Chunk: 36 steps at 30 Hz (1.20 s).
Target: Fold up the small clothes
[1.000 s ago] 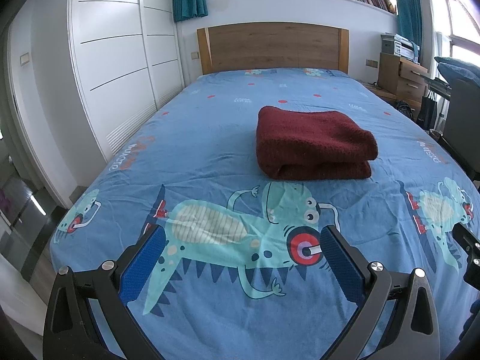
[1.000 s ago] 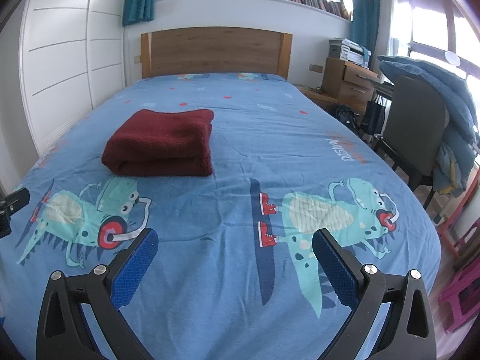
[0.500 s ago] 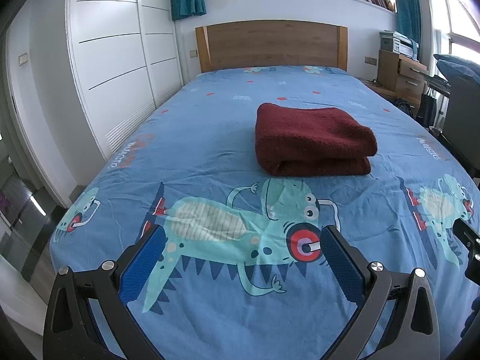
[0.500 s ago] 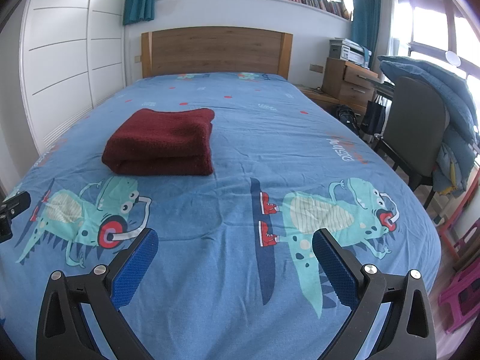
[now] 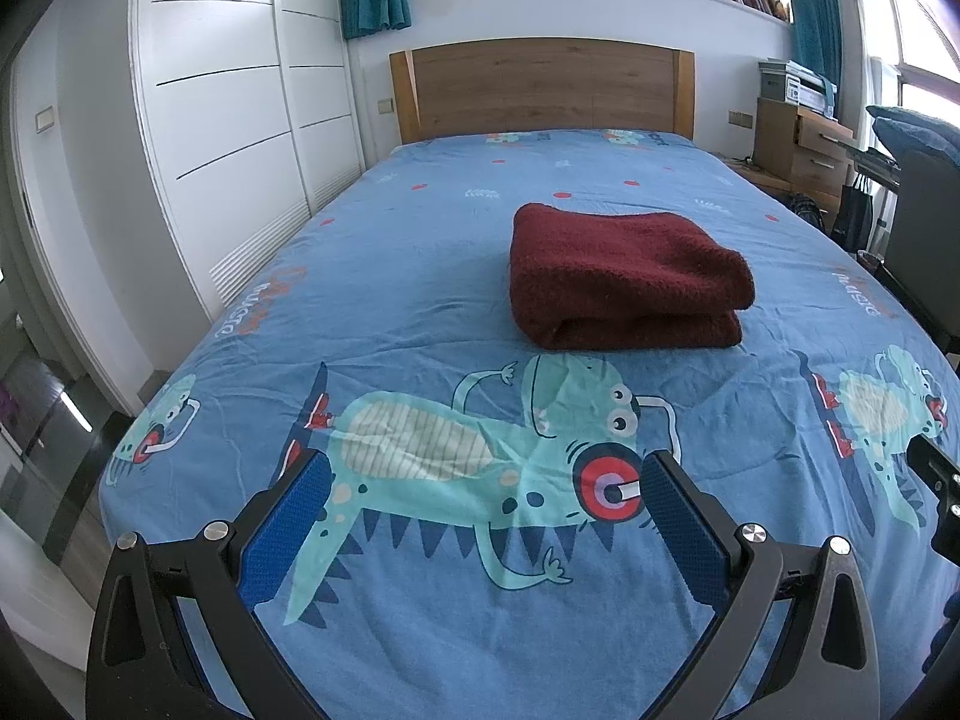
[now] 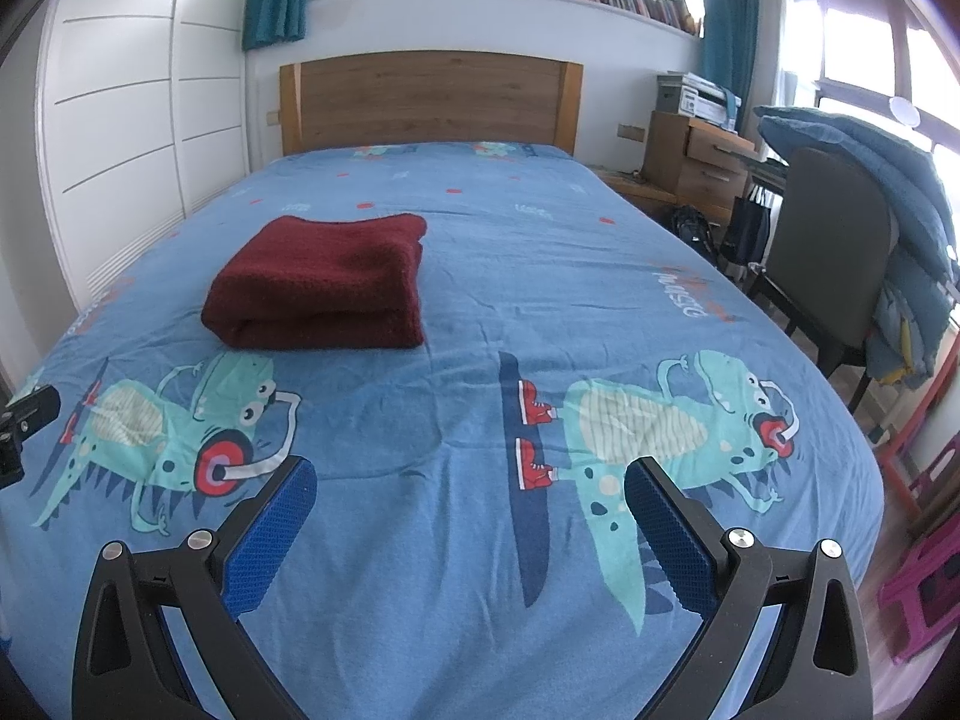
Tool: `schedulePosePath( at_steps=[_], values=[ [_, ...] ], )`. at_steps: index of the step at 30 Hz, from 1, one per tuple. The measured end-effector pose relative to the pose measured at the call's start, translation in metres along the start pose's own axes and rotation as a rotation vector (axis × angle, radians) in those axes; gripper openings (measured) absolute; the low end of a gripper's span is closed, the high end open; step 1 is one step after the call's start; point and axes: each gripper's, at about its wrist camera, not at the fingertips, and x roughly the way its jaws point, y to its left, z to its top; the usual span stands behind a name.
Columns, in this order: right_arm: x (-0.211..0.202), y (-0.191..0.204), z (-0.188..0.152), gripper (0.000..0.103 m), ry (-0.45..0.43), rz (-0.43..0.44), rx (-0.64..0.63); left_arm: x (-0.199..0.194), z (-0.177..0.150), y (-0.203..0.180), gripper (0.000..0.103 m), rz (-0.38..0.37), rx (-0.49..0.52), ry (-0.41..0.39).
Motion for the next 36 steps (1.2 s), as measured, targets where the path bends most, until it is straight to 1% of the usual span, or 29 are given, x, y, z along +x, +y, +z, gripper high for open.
schedulePosePath(
  at_steps=[36],
  values=[
    [0.0008, -0.0008, 0.0004, 0.103, 0.001, -0.003, -0.008, 0.0022, 0.0008, 0.0082, 0.102, 0.002, 0.000, 0.004]
  ],
)
